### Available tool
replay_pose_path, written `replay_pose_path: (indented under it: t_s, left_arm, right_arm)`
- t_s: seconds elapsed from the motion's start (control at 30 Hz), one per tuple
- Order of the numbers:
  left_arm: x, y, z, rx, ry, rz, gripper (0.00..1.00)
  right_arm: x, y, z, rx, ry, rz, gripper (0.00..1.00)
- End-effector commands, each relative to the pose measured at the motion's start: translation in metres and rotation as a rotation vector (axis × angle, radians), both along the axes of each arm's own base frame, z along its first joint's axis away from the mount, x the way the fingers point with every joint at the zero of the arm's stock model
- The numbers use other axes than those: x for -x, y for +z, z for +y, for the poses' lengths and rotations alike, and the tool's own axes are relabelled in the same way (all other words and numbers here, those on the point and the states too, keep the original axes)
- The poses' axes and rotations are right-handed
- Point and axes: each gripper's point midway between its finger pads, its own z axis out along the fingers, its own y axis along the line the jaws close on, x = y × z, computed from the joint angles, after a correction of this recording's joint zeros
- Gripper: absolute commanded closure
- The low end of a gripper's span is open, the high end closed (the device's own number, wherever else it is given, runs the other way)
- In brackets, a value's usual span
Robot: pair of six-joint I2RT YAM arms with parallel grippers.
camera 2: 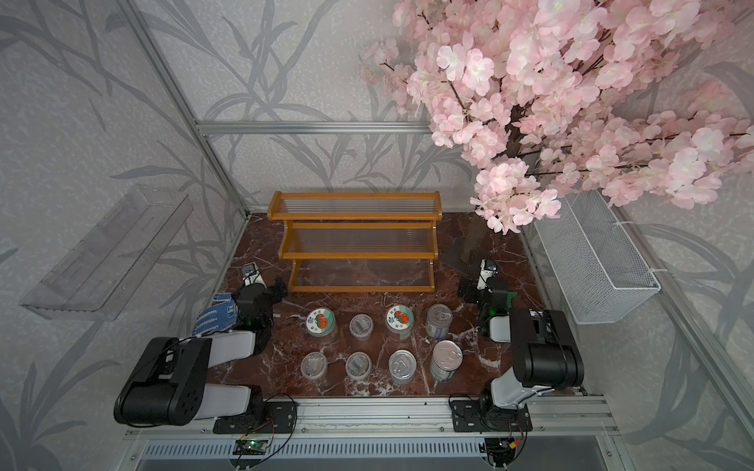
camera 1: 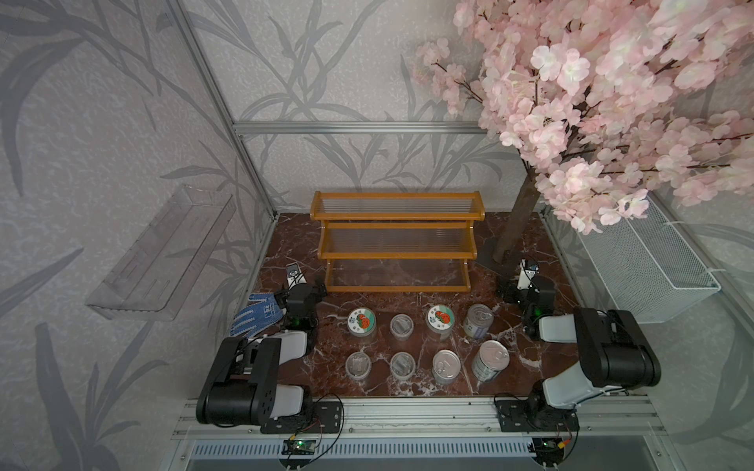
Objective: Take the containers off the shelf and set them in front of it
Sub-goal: Reset both arms
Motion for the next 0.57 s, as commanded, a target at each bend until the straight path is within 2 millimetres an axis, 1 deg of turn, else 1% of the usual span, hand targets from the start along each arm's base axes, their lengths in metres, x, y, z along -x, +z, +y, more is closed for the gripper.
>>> replay_pose_path:
  t_s: [0.0,0.07,0.1,0.17,0.27,0.33,0.47,0.53]
  left_arm:
    - [-0.006,0.024,0.003,-0.036,0.061,-0.08,0.0]
    - [-0.003,0.025,0.005,-0.038,0.075,-0.09,0.0]
    - [-0.003,0.026,0.0,-0.042,0.048,-0.097,0.0]
    - [-0.004,0.027,-0.003,-0.038,0.023,-0.103,0.0]
    - [-0.01,0.027,-0.009,-0.052,-0.003,-0.089,0.0]
    - [-0.014,0.023,-0.008,-0.049,-0.006,-0.067,0.0]
    - [-0.016,0.022,-0.01,-0.047,-0.021,-0.062,0.0]
    - [-0.016,0.022,-0.015,-0.052,-0.052,-0.064,0.0]
  right_arm:
    - [-0.012,0.032,0.002,0.022,0.024,-0.14,0.01]
    - [-0.012,0.031,0.0,0.021,0.014,-0.141,0.01]
    - [-0.012,0.032,0.0,0.02,0.01,-0.145,0.01]
    - [-0.013,0.031,0.001,0.02,0.02,-0.142,0.01]
    - [-0.013,0.032,0.004,0.021,0.036,-0.144,0.01]
    - [-0.013,0.031,0.004,0.021,0.036,-0.141,0.01]
    - [-0.013,0.031,0.004,0.021,0.037,-0.136,0.01]
    - [-0.014,0.032,0.004,0.02,0.036,-0.138,0.01]
